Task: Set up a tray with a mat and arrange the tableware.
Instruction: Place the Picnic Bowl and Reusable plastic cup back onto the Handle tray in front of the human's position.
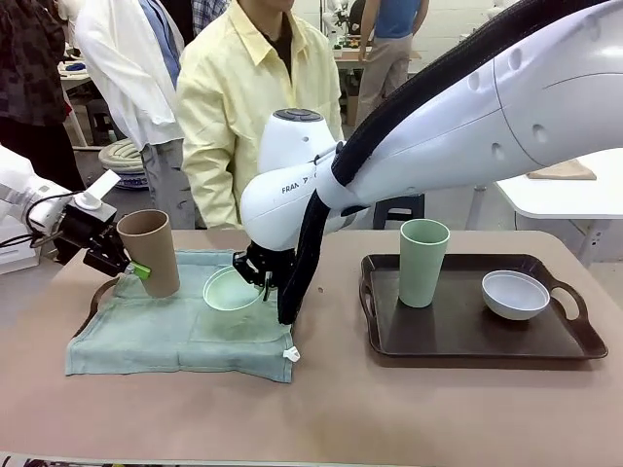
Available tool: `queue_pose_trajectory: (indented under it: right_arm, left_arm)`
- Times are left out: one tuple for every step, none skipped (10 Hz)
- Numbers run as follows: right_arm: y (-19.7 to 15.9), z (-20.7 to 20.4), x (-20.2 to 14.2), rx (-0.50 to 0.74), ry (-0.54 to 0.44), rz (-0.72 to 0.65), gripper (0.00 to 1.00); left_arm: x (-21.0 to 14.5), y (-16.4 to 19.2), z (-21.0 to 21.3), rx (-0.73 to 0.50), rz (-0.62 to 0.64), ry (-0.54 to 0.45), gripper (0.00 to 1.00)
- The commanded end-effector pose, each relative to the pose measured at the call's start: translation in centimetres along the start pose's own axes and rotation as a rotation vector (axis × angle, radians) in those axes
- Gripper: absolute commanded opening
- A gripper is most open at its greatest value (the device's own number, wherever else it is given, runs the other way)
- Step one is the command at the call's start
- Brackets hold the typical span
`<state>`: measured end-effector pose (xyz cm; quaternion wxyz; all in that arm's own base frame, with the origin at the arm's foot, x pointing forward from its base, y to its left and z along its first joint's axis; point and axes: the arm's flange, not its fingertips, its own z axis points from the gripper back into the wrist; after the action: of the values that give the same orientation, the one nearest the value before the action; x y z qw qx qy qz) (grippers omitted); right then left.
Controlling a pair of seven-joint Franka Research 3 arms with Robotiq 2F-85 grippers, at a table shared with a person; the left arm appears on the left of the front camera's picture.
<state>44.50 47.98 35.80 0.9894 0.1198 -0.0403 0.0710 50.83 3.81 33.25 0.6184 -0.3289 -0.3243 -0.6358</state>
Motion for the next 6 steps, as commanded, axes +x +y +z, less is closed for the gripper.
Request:
queue_pose_trajectory:
  right_arm:
    - [-0.6, -0.9, 0.2, 0.028, -0.011, 0.007, 0.05]
    - [-0.8, -1.3, 0.5, 0.031, -0.010, 0.005, 0.05]
    - [-1.0, -1.9, 0.6, 0.028, -0.008, 0.006, 0.05]
    - [-1.1, -2.3, 0.8, 0.029, -0.004, 0.003, 0.05]
    - [-1.2, -2.7, 0.8, 0.028, 0.001, 0.002, 0.05]
    - [-1.2, -2.8, 0.9, 0.026, 0.004, -0.001, 0.05]
  left_arm:
    - [-0.6, 0.1, -0.2, -0.015, -0.031, -0.023, 0.85]
    - [-0.8, 0.0, -0.4, -0.026, -0.029, -0.022, 0.85]
    - [-1.1, -0.1, -0.7, -0.034, -0.031, -0.026, 0.85]
    - [-1.3, 0.0, -1.0, -0.043, -0.032, -0.025, 0.85]
    - [-1.4, -0.1, -1.2, -0.049, -0.031, -0.029, 0.85]
    - [-1.4, -0.1, -1.3, -0.055, -0.031, -0.030, 0.85]
